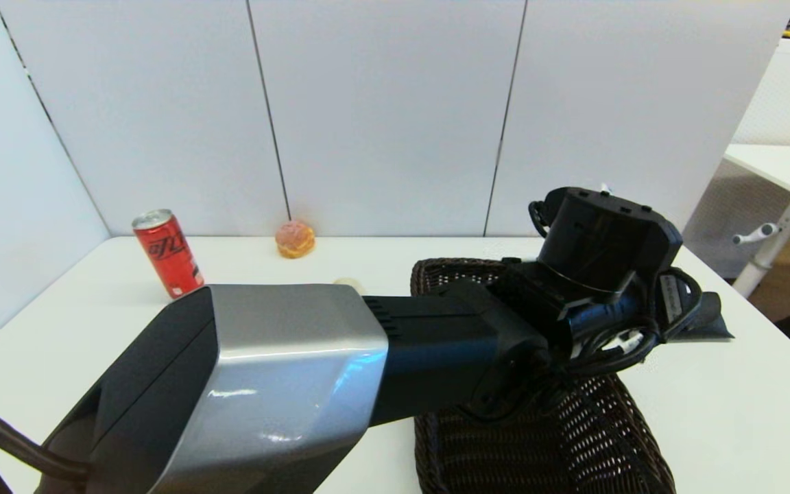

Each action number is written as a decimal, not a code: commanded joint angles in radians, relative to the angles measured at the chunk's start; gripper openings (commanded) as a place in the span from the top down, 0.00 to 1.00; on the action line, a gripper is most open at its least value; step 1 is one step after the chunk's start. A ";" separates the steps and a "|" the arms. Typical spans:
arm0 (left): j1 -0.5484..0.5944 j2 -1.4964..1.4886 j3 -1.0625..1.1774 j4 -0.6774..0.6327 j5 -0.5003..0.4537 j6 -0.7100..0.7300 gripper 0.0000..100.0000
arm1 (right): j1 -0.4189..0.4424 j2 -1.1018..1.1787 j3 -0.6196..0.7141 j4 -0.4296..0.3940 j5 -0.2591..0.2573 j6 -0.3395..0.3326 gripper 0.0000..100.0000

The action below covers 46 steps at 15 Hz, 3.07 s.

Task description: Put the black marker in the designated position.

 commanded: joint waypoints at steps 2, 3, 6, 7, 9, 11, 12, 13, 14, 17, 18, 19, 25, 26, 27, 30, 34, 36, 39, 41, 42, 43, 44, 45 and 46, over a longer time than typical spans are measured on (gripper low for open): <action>0.001 0.002 0.000 0.052 0.040 0.034 1.00 | 0.000 0.001 0.000 0.000 0.001 -0.001 0.00; 0.001 0.002 0.000 0.051 0.046 0.034 1.00 | 0.000 0.001 0.000 0.000 0.001 -0.001 0.00; 0.001 0.000 0.000 0.046 0.047 0.034 1.00 | 0.000 0.001 0.000 0.000 0.001 -0.001 0.00; 0.001 0.000 0.000 0.045 0.049 0.033 1.00 | 0.000 0.001 0.000 0.000 0.001 -0.001 0.00; 0.001 0.002 0.000 0.022 0.050 0.022 1.00 | 0.000 0.001 0.000 0.000 0.001 -0.001 0.00; 0.001 0.008 0.000 -0.005 0.052 0.013 1.00 | 0.000 0.001 0.000 0.000 0.001 -0.001 0.00; 0.001 0.011 0.000 -0.005 0.052 0.007 1.00 | 0.000 0.001 0.000 0.000 0.001 -0.001 0.00; 0.001 0.014 0.000 -0.003 0.052 0.004 1.00 | 0.000 0.001 0.000 0.000 0.001 -0.001 0.00; -0.001 0.016 0.000 -0.003 0.052 0.004 1.00 | 0.000 0.001 0.000 0.000 0.001 -0.001 0.00; -0.001 0.029 0.000 -0.003 0.052 0.005 1.00 | 0.000 0.001 0.000 0.000 0.001 -0.001 0.00; -0.001 0.031 0.000 -0.003 0.052 0.005 1.00 | 0.000 0.001 0.000 0.000 0.001 -0.001 0.00; -0.001 0.031 0.000 -0.003 0.052 0.005 1.00 | 0.000 0.001 0.000 0.000 0.001 -0.001 0.00; -0.001 0.035 0.000 -0.005 0.054 0.005 1.00 | 0.000 0.001 0.000 0.000 0.001 -0.001 0.00; -0.001 0.037 0.000 -0.005 0.054 0.005 1.00 | 0.000 0.001 0.000 0.000 0.001 -0.001 0.00; -0.001 0.037 0.000 -0.001 0.052 0.005 1.00 | 0.000 0.001 0.000 0.000 0.001 -0.001 0.00; 0.001 0.035 0.000 0.006 0.054 0.011 1.00 | 0.000 0.001 0.000 0.000 0.001 -0.001 0.00; 0.001 0.029 0.000 0.005 0.054 0.016 1.00 | 0.000 0.001 0.000 0.000 0.001 -0.001 0.00; 0.004 0.028 0.000 0.005 0.055 0.016 1.00 | 0.000 0.001 0.000 0.000 0.001 -0.001 0.00; 0.004 0.028 0.000 0.005 0.060 0.016 0.00 | 0.000 0.001 0.000 0.000 0.001 -0.001 0.00; 0.004 0.026 0.000 0.008 0.061 0.017 0.00 | 0.000 0.001 0.000 0.000 0.001 -0.001 0.00; 0.002 0.026 0.000 0.008 0.067 0.017 0.00 | 0.000 0.001 0.000 0.000 0.001 -0.001 0.00; 0.002 0.023 0.000 0.009 0.078 0.017 0.00 | 0.000 0.001 0.000 0.000 0.001 -0.001 0.00; 0.004 0.016 0.000 0.012 0.080 0.020 0.00 | 0.000 0.001 0.000 0.000 0.001 -0.001 0.00; 0.007 -0.008 0.000 0.041 0.080 0.028 0.00 | 0.000 0.001 0.000 0.000 0.001 -0.001 0.00; 0.017 -0.041 0.006 0.081 0.081 0.048 0.00 | 0.000 0.001 0.000 0.000 0.001 -0.001 0.00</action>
